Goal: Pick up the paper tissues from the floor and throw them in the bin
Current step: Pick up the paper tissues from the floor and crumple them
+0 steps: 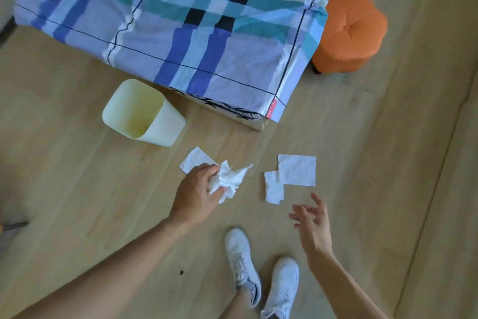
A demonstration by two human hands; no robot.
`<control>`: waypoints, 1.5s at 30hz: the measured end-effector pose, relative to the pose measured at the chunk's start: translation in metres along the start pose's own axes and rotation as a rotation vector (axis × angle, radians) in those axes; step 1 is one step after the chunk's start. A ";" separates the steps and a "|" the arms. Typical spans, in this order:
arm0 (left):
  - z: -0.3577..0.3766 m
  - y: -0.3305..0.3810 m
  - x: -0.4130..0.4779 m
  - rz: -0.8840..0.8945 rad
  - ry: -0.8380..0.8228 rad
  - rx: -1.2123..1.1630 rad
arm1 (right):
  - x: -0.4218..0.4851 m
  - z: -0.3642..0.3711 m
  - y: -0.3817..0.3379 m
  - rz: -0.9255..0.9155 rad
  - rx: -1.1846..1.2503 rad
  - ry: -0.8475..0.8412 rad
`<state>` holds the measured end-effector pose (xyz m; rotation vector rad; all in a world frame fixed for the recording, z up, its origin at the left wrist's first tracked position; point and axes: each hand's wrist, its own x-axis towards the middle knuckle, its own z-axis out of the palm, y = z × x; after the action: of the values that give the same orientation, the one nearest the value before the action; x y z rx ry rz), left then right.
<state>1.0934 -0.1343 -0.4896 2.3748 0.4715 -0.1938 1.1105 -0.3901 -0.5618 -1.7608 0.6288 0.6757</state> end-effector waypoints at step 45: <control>0.209 -0.470 0.204 0.491 -0.489 0.668 | 0.358 0.155 0.219 -0.310 -1.110 0.358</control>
<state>1.0986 0.1081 -0.9866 2.8479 -0.4839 -0.7732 1.1852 -0.3292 -0.9990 -2.9776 0.1617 0.5105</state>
